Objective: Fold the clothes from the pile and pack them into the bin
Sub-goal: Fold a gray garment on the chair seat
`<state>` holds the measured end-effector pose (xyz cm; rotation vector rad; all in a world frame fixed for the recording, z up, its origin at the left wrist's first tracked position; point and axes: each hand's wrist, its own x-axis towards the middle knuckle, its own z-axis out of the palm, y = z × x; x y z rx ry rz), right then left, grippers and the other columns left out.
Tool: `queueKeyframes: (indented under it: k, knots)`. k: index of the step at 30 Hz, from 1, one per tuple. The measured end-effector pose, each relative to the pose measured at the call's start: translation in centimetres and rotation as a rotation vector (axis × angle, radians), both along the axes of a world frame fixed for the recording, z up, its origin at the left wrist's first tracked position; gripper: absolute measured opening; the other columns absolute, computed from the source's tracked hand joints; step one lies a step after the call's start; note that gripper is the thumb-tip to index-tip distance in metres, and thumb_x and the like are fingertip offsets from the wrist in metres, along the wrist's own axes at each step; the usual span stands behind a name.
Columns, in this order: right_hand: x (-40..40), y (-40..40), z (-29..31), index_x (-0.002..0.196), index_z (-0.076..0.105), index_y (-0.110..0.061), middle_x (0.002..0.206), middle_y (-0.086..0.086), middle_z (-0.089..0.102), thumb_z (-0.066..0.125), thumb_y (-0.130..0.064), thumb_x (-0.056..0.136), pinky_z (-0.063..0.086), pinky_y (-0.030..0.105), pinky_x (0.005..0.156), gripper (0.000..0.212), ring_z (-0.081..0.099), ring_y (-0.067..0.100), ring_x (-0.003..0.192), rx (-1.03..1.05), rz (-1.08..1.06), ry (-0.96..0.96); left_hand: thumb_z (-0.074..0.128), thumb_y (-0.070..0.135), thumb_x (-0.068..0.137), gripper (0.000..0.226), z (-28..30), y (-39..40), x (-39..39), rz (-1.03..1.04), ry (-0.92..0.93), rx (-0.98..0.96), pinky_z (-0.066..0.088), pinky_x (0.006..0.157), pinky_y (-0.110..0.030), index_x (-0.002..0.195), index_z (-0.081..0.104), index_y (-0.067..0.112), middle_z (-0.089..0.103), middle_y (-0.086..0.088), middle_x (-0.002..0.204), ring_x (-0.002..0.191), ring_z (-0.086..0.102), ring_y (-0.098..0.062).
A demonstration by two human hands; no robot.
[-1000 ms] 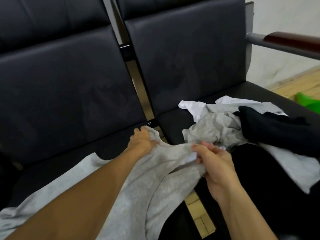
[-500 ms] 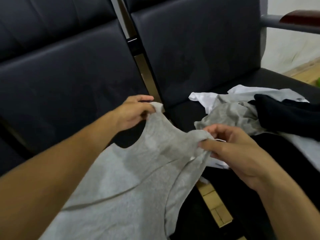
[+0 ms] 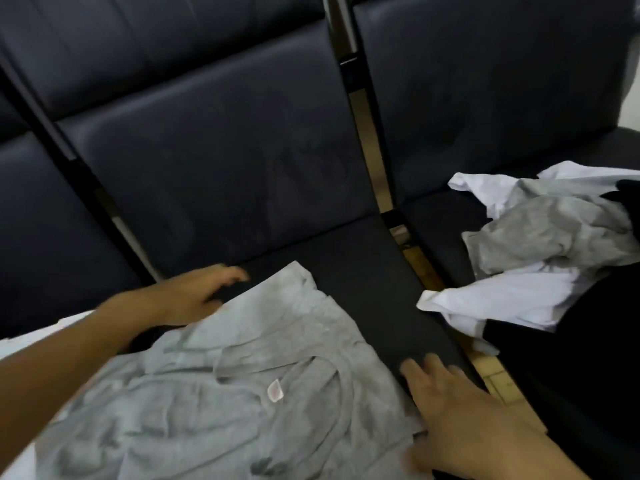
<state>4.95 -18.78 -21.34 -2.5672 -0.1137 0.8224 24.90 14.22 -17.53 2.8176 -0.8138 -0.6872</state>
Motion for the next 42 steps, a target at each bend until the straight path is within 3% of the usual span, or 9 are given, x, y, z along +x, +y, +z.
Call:
queueKeyframes:
  k: [4, 9, 11, 13, 18, 22, 28, 34, 42]
  knots:
    - [-0.3, 2.7, -0.6, 0.129, 0.041, -0.023, 0.123, 0.001, 0.037, 0.058, -0.037, 0.095, 0.035, 0.031, 0.083, 0.040, 0.043, 0.021, 0.128, -0.059, -0.015, -0.004, 0.060, 0.027, 0.095, 0.068, -4.0, -7.6, 0.8, -0.299, -0.139, 0.098, 0.025, 0.117, -0.035, 0.151, 0.024, 0.039, 0.024, 0.011, 0.157, 0.141, 0.027, -0.009]
    - [-0.1, 2.4, -1.6, 0.121, 0.049, -0.032, 0.115, -0.002, 0.050, 0.048, -0.039, 0.097, 0.043, 0.031, 0.086, 0.025, 0.051, 0.020, 0.118, 0.066, -0.125, -0.015, 0.054, 0.013, 0.096, 0.023, -4.7, -10.7, 1.0, -0.187, 0.089, 0.116, 0.047, 0.070, -0.029, 0.112, 0.049, 0.029, 0.052, 0.010, 0.098, 0.089, 0.053, -0.007]
    - [0.3, 1.3, -2.1, 0.098, 0.055, -0.035, 0.103, -0.004, 0.056, 0.053, -0.034, 0.088, 0.049, 0.030, 0.080, 0.010, 0.057, 0.014, 0.100, 0.231, -0.249, -0.031, 0.052, 0.016, 0.094, 0.004, -4.4, -9.5, 1.0, -0.178, 0.033, 0.130, 0.049, 0.070, -0.038, 0.094, 0.054, 0.019, 0.056, 0.002, 0.092, 0.084, 0.056, -0.017]
    - [1.1, 0.3, -2.5, 0.078, 0.052, -0.029, 0.084, 0.000, 0.058, 0.057, -0.030, 0.078, 0.046, 0.028, 0.062, 0.004, 0.056, 0.012, 0.076, 0.316, -0.357, -0.134, 0.055, 0.018, 0.093, 0.018, -4.0, -7.8, 0.9, -0.136, -0.038, 0.139, 0.050, 0.072, -0.040, 0.076, 0.053, 0.015, 0.054, 0.001, 0.087, 0.082, 0.056, -0.021]
    - [2.0, -2.1, -0.2, 0.090, 0.054, -0.031, 0.076, -0.004, 0.064, 0.061, -0.010, 0.089, 0.047, 0.030, 0.058, 0.021, 0.059, 0.011, 0.069, 0.377, -0.445, -0.506, 0.066, 0.014, 0.091, 0.016, 1.5, -3.5, -1.9, 0.172, -0.169, -0.170, 0.048, 0.070, -0.026, 0.078, 0.064, 0.023, 0.062, 0.009, 0.085, 0.081, 0.061, -0.014]
    - [2.0, -3.5, 4.6, 0.100, 0.067, -0.033, 0.086, -0.010, 0.071, 0.059, -0.001, 0.084, 0.055, 0.033, 0.067, 0.037, 0.067, 0.013, 0.080, 0.274, -0.280, -0.670, 0.054, -0.004, 0.089, 0.026, 9.7, 0.7, -6.4, 0.345, -0.402, -0.410, 0.056, 0.068, -0.035, 0.084, 0.071, 0.015, 0.071, 0.002, 0.082, 0.076, 0.066, -0.013]
    - [0.9, -2.5, 18.9, 0.099, 0.071, -0.023, 0.087, -0.002, 0.071, 0.063, -0.013, 0.090, 0.049, 0.038, 0.062, 0.015, 0.067, 0.024, 0.078, 0.062, 0.005, -1.142, 0.061, 0.002, 0.085, 0.023, 19.8, 8.2, -14.2, 0.238, -0.807, -0.208, 0.054, 0.074, -0.042, 0.100, 0.067, 0.019, 0.073, 0.001, 0.090, 0.083, 0.068, -0.022]
    - [-2.7, -0.2, 32.0, 0.106, 0.062, -0.027, 0.104, -0.009, 0.053, 0.056, -0.026, 0.095, 0.042, 0.029, 0.073, 0.013, 0.060, 0.018, 0.099, -0.607, 0.478, -1.034, 0.061, 0.010, 0.084, 0.035, 26.5, 13.0, -21.6, 0.361, -0.849, -0.091, 0.049, 0.060, -0.048, 0.082, 0.040, 0.037, 0.059, 0.001, 0.072, 0.066, 0.056, -0.025]
    - [-7.9, -0.6, 37.7, 0.089, 0.076, -0.025, 0.089, -0.006, 0.071, 0.061, 0.001, 0.087, 0.053, 0.038, 0.080, 0.030, 0.065, 0.012, 0.085, -0.046, 0.268, -0.970, 0.060, -0.009, 0.083, 0.041, 30.4, 13.7, -30.5, 0.354, -0.788, -0.472, 0.045, 0.066, -0.026, 0.077, 0.054, 0.031, 0.063, 0.003, 0.078, 0.070, 0.057, -0.011]
